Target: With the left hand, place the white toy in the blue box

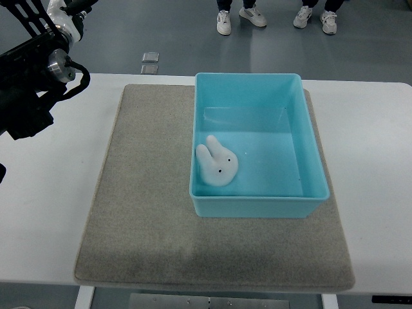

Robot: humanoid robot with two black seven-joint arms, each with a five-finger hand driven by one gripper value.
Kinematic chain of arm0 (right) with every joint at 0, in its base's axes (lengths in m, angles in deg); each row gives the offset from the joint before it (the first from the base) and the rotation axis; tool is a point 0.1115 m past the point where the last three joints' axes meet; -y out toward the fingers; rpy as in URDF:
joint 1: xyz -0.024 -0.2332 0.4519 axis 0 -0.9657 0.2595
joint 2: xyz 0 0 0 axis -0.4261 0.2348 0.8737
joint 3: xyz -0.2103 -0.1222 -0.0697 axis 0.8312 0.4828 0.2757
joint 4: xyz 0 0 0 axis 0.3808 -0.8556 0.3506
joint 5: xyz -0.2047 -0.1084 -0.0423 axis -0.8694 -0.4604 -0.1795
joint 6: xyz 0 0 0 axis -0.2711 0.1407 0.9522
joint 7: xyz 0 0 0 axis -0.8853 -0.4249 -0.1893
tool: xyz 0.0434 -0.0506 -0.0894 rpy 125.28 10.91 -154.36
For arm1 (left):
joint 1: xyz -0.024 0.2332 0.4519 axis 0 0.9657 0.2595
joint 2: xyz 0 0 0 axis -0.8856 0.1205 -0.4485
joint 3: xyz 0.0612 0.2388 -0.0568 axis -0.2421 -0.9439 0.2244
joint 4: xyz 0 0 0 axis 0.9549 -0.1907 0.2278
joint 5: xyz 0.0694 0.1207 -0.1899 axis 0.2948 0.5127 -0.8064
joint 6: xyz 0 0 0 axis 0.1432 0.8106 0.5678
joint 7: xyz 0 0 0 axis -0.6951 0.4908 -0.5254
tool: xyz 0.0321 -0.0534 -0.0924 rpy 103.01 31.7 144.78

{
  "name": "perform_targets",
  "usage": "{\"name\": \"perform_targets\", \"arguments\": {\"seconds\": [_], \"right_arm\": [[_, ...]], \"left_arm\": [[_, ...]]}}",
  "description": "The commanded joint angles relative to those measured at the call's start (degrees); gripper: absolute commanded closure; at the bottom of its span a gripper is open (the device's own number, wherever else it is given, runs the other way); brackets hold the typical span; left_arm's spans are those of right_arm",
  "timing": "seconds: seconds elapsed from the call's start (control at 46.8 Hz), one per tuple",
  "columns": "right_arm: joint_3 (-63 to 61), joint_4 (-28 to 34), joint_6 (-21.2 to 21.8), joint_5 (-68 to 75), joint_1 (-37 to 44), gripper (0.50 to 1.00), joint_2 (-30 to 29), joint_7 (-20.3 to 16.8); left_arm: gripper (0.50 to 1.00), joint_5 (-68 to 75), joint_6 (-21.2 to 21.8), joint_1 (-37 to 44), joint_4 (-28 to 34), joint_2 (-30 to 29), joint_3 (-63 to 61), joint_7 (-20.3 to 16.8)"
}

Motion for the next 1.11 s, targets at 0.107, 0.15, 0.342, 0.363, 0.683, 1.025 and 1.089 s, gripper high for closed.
{"name": "perform_targets", "arguments": {"seconds": [0.107, 0.15, 0.342, 0.363, 0.683, 1.025, 1.089], "right_arm": [[0.00, 0.00, 0.00, 0.00, -0.03, 0.564, 0.00, 0.04], [0.00, 0.00, 0.00, 0.00, -0.03, 0.564, 0.00, 0.03], [0.00, 0.00, 0.00, 0.00, 0.06, 0.564, 0.00, -0.05], [0.00, 0.00, 0.00, 0.00, -0.03, 0.564, 0.00, -0.05], [0.00, 0.00, 0.00, 0.00, 0.06, 0.564, 0.00, 0.04], [0.00, 0.00, 0.00, 0.00, 0.06, 0.564, 0.00, -0.05], [0.00, 0.00, 0.00, 0.00, 0.06, 0.564, 0.00, 0.04]], "left_arm": [[0.508, -0.23, -5.88, 2.62, 1.04, 1.97, 4.96, 1.57], [0.508, -0.23, -8.87, 3.50, 1.75, 2.32, 6.02, 1.57], [0.508, -0.32, -19.95, 5.44, 4.56, 4.52, 8.75, 1.48], [0.508, -0.49, -20.39, 5.52, 4.74, 4.60, 9.10, 1.48], [0.508, -1.37, -24.53, 7.19, 4.74, 5.40, 13.06, 1.39], [0.508, -0.58, -24.53, 7.46, 4.21, 6.19, 14.37, 0.60], [0.508, -0.49, -24.61, 7.46, 4.21, 6.19, 14.37, 0.60]]}}
